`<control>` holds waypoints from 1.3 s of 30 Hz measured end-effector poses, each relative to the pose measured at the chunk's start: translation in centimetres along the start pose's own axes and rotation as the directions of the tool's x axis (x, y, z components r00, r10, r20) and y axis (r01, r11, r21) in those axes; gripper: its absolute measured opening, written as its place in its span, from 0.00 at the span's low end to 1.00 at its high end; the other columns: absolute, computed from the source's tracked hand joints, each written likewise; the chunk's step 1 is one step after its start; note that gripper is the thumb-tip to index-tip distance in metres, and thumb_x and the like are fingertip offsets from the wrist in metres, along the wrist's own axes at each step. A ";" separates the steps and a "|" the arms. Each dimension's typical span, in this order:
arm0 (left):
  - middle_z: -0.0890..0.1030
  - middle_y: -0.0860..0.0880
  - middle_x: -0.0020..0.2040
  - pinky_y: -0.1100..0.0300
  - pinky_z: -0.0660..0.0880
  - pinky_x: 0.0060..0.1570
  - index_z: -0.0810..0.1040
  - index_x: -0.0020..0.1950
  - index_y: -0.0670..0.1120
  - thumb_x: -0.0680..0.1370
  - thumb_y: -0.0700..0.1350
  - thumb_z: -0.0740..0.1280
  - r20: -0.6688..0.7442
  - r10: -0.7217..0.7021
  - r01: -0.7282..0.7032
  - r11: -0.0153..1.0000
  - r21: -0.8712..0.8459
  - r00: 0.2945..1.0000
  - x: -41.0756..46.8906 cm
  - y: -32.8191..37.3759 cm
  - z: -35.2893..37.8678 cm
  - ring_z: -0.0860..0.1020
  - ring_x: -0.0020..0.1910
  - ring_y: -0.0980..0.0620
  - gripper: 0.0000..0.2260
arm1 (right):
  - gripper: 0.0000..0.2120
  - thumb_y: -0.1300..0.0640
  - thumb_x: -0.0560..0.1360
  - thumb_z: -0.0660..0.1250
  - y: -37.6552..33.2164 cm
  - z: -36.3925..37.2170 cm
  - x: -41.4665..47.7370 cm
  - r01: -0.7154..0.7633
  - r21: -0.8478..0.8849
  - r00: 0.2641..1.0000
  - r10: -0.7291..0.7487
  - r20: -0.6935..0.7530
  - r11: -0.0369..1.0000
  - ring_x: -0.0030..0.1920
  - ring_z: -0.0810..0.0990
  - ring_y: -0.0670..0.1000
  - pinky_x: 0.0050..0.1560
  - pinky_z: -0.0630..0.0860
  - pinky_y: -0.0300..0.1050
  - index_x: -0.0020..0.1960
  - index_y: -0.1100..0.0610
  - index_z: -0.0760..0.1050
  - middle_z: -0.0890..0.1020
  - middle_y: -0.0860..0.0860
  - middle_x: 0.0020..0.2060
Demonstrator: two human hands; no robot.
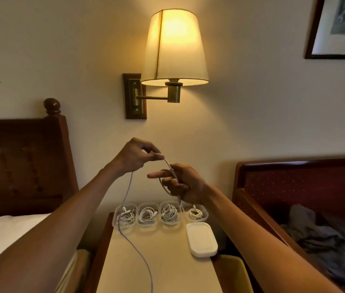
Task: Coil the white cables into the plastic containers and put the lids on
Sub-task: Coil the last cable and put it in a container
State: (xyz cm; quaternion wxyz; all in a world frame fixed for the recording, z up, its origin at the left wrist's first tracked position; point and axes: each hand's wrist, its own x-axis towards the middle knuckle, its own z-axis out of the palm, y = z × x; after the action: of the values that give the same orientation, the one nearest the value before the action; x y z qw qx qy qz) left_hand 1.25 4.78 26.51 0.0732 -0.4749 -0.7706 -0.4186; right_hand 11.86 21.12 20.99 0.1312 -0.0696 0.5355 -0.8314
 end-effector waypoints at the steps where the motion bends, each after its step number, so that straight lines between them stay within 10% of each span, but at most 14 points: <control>1: 0.83 0.51 0.41 0.68 0.71 0.31 0.86 0.47 0.46 0.74 0.45 0.75 -0.035 -0.037 0.035 0.998 -0.046 0.999 -0.3 -0.8 0.2 0.77 0.36 0.61 0.05 | 0.27 0.49 0.84 0.45 -0.2 0.2 0.0 0.006 0.104 0.999 -0.009 0.035 0.995 0.19 0.61 0.43 0.21 0.61 0.32 0.61 0.66 0.75 0.69 0.50 0.27; 8: 0.75 0.46 0.34 0.61 0.65 0.25 0.85 0.50 0.46 0.82 0.45 0.63 0.198 -0.314 0.344 0.927 -0.146 0.929 -4.2 -5.2 3.1 0.68 0.28 0.51 0.10 | 0.22 0.53 0.84 0.50 -1.3 0.2 0.5 0.171 0.233 0.985 -0.166 -0.041 0.957 0.27 0.73 0.43 0.26 0.69 0.30 0.64 0.69 0.70 0.82 0.58 0.44; 11: 0.77 0.46 0.35 0.58 0.69 0.28 0.83 0.52 0.49 0.83 0.50 0.61 0.377 -0.367 0.419 0.906 -0.065 0.851 -5.7 -5.2 4.8 0.72 0.28 0.54 0.11 | 0.24 0.51 0.84 0.50 -1.5 0.2 1.1 0.227 0.154 0.970 -0.209 -0.125 0.962 0.49 0.84 0.55 0.46 0.82 0.43 0.69 0.70 0.65 0.78 0.64 0.62; 19: 0.77 0.45 0.38 0.59 0.75 0.33 0.81 0.52 0.42 0.85 0.46 0.58 0.581 -0.395 0.370 0.914 0.169 0.712 -4.0 1.4 3.9 0.75 0.32 0.52 0.14 | 0.27 0.49 0.84 0.49 -0.7 -1.1 2.6 0.238 -0.194 0.872 -0.298 -0.388 0.952 0.74 0.62 0.64 0.71 0.62 0.60 0.77 0.65 0.53 0.59 0.61 0.76; 28: 0.79 0.45 0.36 0.59 0.71 0.34 0.85 0.48 0.43 0.78 0.45 0.71 0.538 -0.269 0.167 0.958 0.231 0.799 -0.5 4.9 0.2 0.74 0.34 0.52 0.07 | 0.22 0.50 0.85 0.49 0.4 -0.2 1.0 -0.055 -0.427 0.974 -0.046 -0.223 0.902 0.44 0.85 0.55 0.48 0.81 0.46 0.66 0.67 0.68 0.78 0.64 0.58; 39: 0.81 0.40 0.41 0.60 0.69 0.29 0.85 0.48 0.46 0.72 0.50 0.76 0.122 -0.091 0.102 0.991 -0.088 0.988 -0.7 -0.4 -0.7 0.74 0.36 0.48 0.09 | 0.38 0.39 0.82 0.41 0.0 -0.8 -0.1 -0.075 -0.091 0.993 0.082 0.083 0.993 0.24 0.72 0.45 0.25 0.69 0.32 0.69 0.70 0.68 0.83 0.63 0.52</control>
State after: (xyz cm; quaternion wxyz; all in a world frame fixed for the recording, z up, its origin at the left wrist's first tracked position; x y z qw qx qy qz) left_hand 1.13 3.67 26.37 -0.0149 -0.4637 -0.7753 -0.4287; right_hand 11.78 21.85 20.67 0.1837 -0.0901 0.5678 -0.7974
